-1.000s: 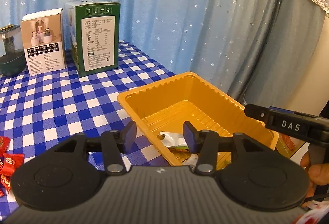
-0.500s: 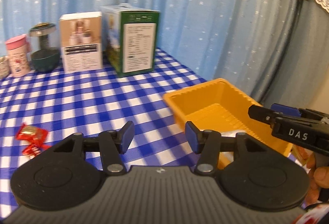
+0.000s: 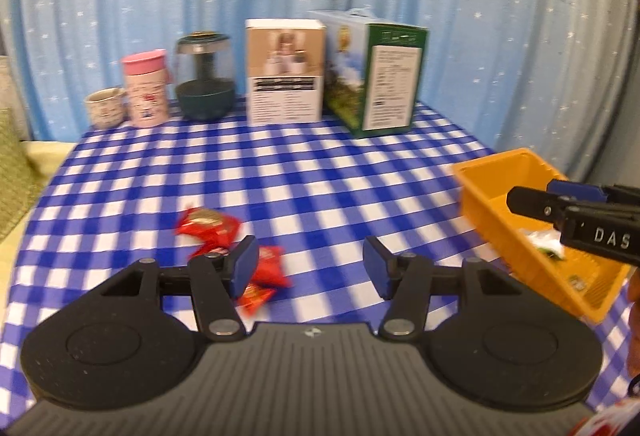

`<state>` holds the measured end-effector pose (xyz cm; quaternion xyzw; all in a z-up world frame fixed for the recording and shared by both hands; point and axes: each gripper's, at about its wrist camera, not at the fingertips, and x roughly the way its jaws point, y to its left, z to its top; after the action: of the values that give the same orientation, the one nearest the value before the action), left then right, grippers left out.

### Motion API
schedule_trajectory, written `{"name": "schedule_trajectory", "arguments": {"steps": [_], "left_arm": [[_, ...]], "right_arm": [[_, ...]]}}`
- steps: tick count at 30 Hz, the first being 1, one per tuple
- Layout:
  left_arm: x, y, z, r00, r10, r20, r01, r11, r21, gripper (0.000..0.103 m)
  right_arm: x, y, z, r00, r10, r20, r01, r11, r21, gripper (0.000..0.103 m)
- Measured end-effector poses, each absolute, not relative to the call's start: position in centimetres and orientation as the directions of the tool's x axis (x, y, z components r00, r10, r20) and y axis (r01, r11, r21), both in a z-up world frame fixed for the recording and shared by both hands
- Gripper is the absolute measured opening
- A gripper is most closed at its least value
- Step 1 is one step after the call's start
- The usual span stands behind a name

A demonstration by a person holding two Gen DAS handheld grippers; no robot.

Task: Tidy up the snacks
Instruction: 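Move both open tools from the tray back to the remaining snacks, then grasp the clear brown-cookie packet with left tool while right tool grasps red candy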

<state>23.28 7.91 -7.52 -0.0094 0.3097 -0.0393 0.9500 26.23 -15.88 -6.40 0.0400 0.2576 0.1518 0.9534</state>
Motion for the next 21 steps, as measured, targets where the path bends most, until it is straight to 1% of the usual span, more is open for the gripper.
{"name": "schedule_trajectory", "arguments": {"steps": [4,9,16,19,21], "left_arm": [[22.0,10.2,-9.0,0.782,-0.021,-0.623,0.034,0.999,0.009,0.054],[20.7,12.6,-10.9,0.746,-0.007,-0.665,0.023,1.000,0.016,0.054],[19.6,13.3,-13.1,0.705,-0.074,-0.706,0.068,0.997,-0.036,0.053],[19.8,12.5,-14.0,0.685,-0.086,-0.724,0.093,0.995,-0.030,0.049],[20.0,12.0,-14.6,0.669,-0.090,-0.738,0.114,0.993,-0.018,0.042]], "right_arm": [[26.4,-12.9,-6.8,0.791,0.361,-0.495,-0.332,0.931,0.150,0.060],[27.0,-9.8,-7.4,0.752,0.410,-0.516,-0.390,0.908,0.153,0.060],[28.5,-7.2,-8.9,0.705,0.436,-0.560,-0.440,0.887,0.136,0.060],[29.0,-6.8,-9.4,0.692,0.438,-0.573,-0.448,0.884,0.134,0.060],[29.2,-6.4,-9.7,0.683,0.441,-0.582,-0.455,0.881,0.134,0.060]]}}
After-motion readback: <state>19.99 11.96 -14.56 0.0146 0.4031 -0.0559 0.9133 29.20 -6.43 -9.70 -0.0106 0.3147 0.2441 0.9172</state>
